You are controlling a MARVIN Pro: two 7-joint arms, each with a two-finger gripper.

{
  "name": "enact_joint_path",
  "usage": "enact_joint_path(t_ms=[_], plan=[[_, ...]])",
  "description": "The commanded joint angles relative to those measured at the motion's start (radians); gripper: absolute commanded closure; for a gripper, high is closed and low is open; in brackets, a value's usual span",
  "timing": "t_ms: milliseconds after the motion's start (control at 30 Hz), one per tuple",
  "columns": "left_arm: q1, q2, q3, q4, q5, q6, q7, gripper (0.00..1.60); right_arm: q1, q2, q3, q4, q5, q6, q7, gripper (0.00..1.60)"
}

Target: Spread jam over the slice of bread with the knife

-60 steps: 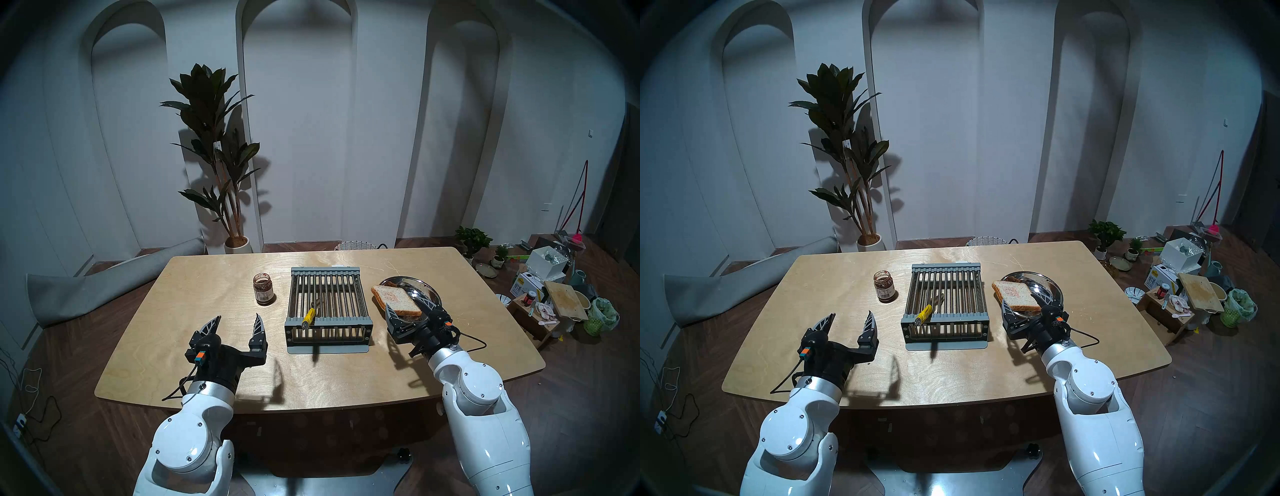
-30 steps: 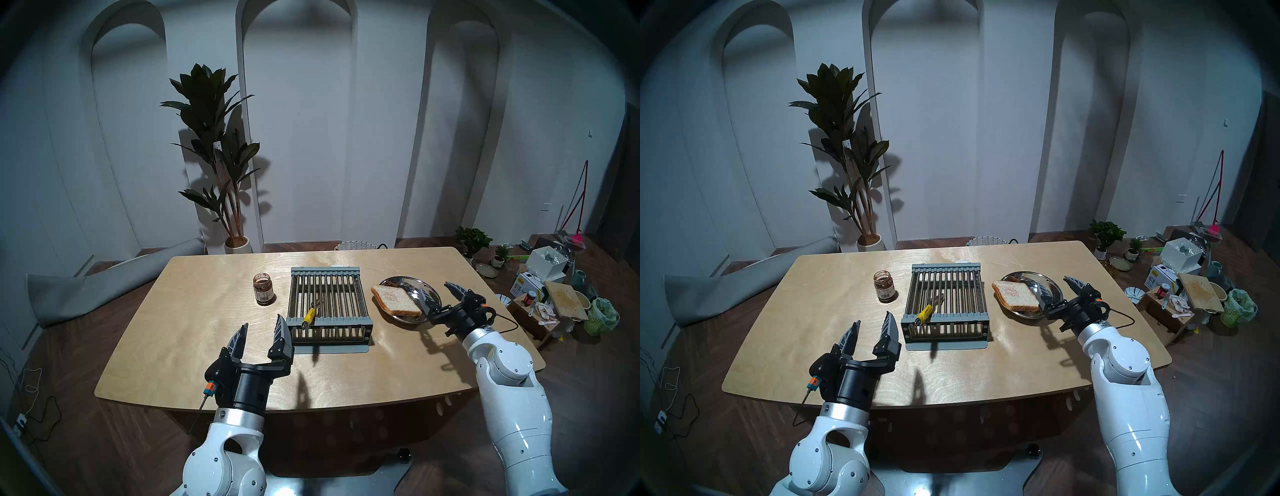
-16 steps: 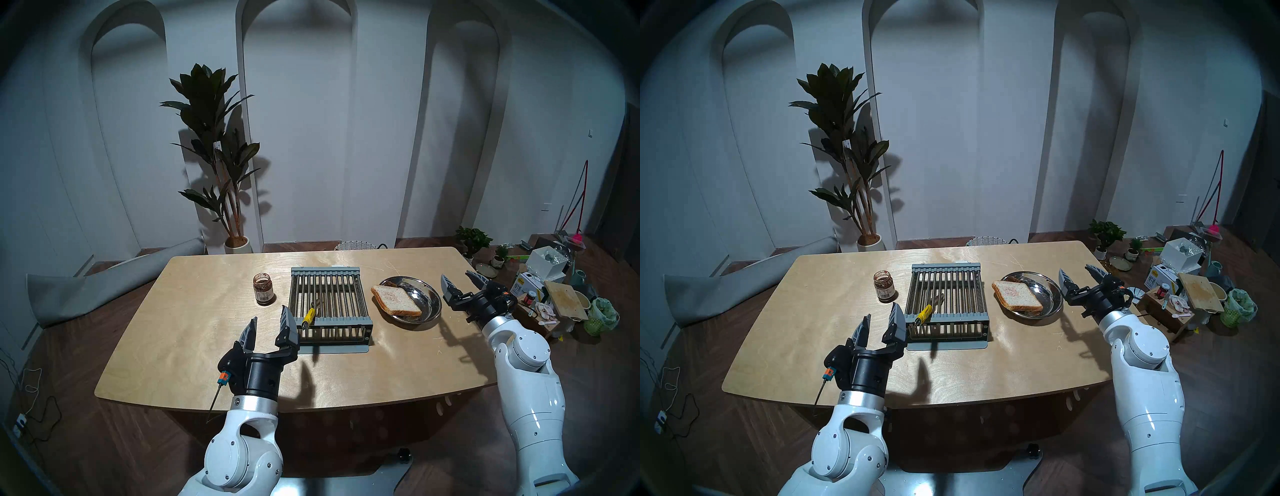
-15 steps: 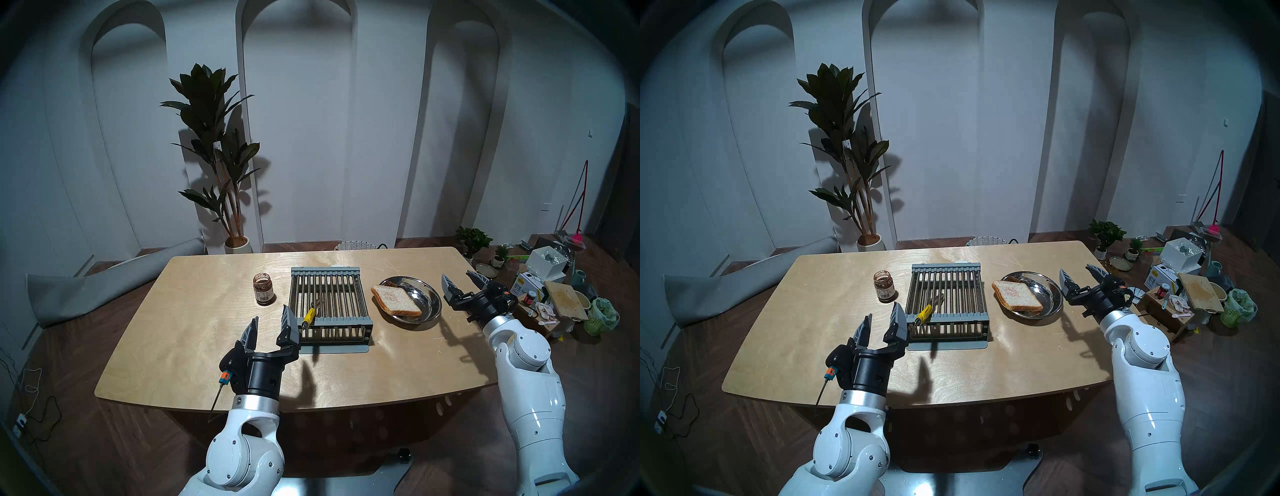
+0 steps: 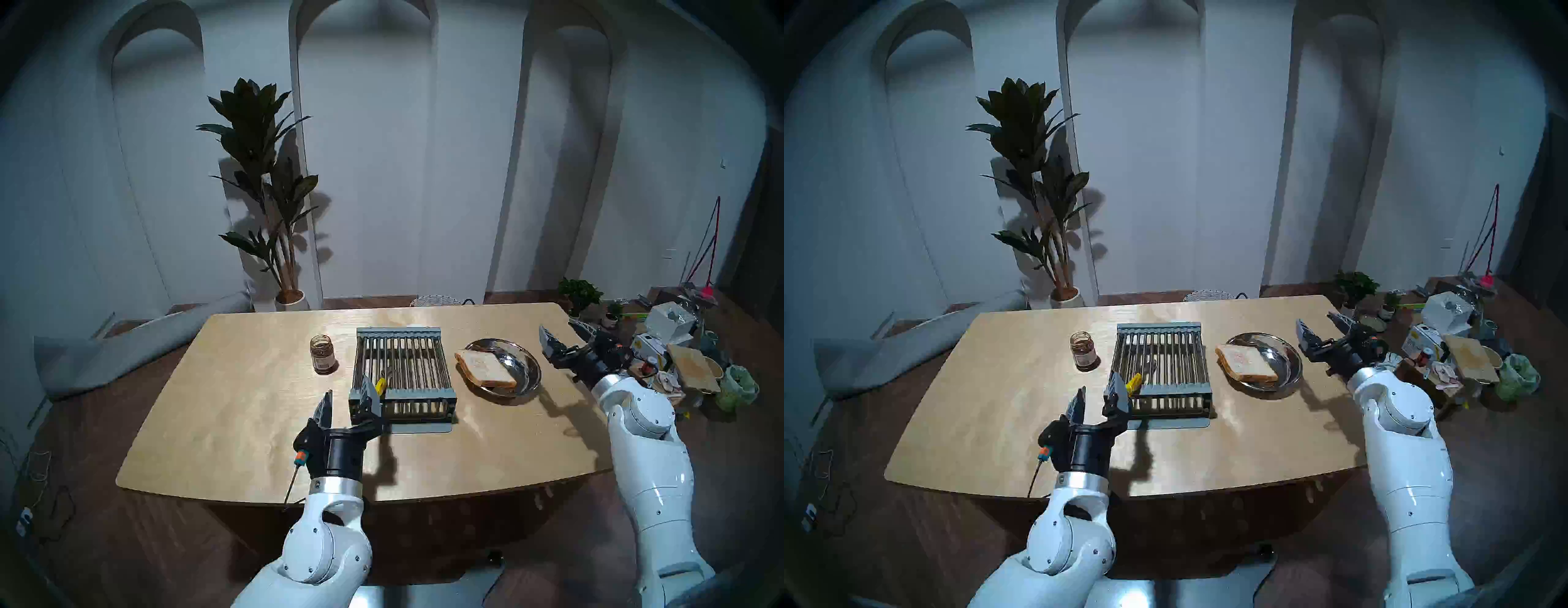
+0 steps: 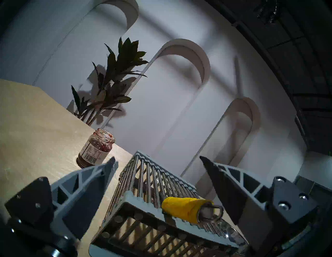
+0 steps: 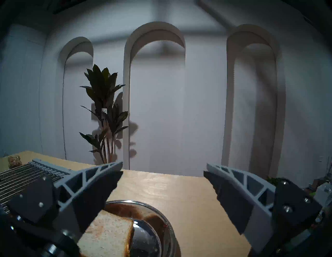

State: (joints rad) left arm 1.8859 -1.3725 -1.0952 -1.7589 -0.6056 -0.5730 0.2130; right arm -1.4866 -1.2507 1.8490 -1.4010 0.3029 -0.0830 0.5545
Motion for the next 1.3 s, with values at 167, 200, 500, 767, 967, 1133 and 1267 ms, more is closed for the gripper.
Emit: enact_joint_path(t_ms=[167, 200, 500, 767, 967, 1133, 1267], plan=[[-0.136, 0.034, 0.128, 0.043, 0.033, -0.111, 0.103, 0.0, 0.074, 0.018, -0.02, 0.033, -0.001, -0.02, 0.016, 0.0], [-0.141, 0.035, 0.137, 0.047, 0.037, -0.117, 0.113, 0.0, 0.077, 0.019, -0.021, 0.037, 0.0, -0.021, 0.017, 0.0], [-0.207, 0.035, 0.211, 0.119, 0.067, -0.169, 0.246, 0.0, 0.101, 0.022, -0.029, 0.069, 0.008, -0.034, 0.035, 0.0], [-0.281, -0.005, 0.247, 0.181, 0.11, -0.208, 0.373, 0.0, 0.111, 0.026, -0.026, 0.081, 0.017, -0.055, 0.056, 0.0], [-0.337, -0.019, 0.3, 0.217, 0.142, -0.232, 0.47, 0.0, 0.118, 0.029, -0.018, 0.092, 0.021, -0.067, 0.067, 0.0], [-0.379, -0.03, 0.345, 0.251, 0.163, -0.252, 0.559, 0.0, 0.128, 0.031, -0.017, 0.105, 0.02, -0.076, 0.074, 0.0], [-0.416, -0.038, 0.387, 0.282, 0.178, -0.268, 0.652, 0.0, 0.136, 0.031, -0.017, 0.117, 0.02, -0.085, 0.082, 0.0]])
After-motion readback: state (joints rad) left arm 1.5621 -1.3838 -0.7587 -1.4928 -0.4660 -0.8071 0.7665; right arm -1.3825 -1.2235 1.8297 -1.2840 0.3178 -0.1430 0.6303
